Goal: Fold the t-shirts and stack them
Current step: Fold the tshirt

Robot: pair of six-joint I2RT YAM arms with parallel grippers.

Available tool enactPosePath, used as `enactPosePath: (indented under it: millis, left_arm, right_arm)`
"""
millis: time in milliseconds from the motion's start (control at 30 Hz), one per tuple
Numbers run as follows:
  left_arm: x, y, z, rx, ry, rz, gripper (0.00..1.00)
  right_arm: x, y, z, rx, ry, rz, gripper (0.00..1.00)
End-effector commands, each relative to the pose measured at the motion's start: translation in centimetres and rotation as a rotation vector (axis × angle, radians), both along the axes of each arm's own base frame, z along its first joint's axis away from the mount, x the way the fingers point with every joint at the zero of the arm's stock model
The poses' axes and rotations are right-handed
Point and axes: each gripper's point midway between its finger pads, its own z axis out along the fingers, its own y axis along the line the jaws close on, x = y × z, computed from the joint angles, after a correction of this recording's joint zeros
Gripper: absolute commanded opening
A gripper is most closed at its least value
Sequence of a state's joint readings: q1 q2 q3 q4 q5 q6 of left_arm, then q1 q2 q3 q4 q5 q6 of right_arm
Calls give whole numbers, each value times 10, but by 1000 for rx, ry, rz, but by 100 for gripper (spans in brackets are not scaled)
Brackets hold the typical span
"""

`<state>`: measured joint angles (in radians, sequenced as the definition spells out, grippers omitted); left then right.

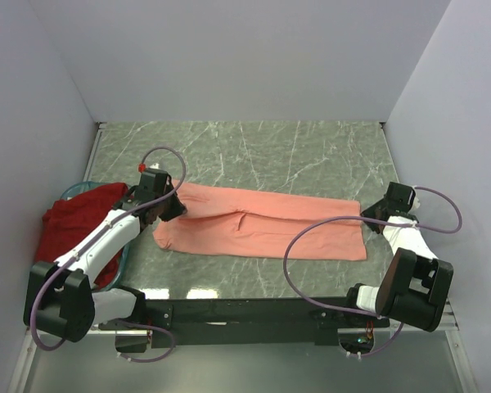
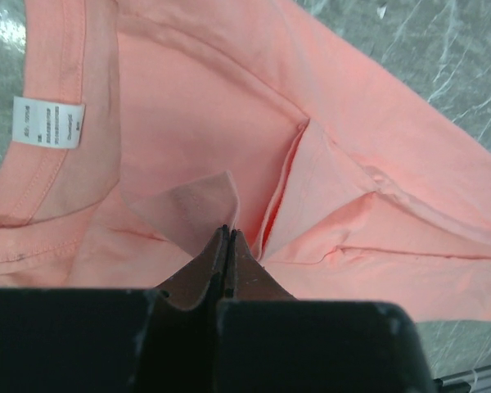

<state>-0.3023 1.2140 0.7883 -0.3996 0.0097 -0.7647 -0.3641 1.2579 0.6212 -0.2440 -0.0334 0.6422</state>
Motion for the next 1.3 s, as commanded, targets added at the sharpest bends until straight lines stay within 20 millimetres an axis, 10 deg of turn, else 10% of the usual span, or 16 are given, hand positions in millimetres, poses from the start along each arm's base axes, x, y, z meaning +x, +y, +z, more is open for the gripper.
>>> enactPosePath:
  millis: [0, 500, 833, 1067, 1267]
  left_arm:
    - [2, -9, 9, -60, -42, -18, 0]
    - [-16, -18, -15, -148, 11, -13, 0]
    - [-38, -19, -51, -175, 80, -7, 20]
    - [-21, -14, -18, -141, -17, -8, 43]
    - [0, -18, 10, -159, -69, 21, 42]
  right_arm:
    - [11, -6, 16, -14, -54, 1, 36]
    - [9, 26, 44, -3, -145, 100, 48]
    - [21, 108, 52, -28, -155, 289, 47]
    - [24, 162, 44, -30, -129, 423, 46]
    - [23, 189, 47, -33, -128, 494, 46]
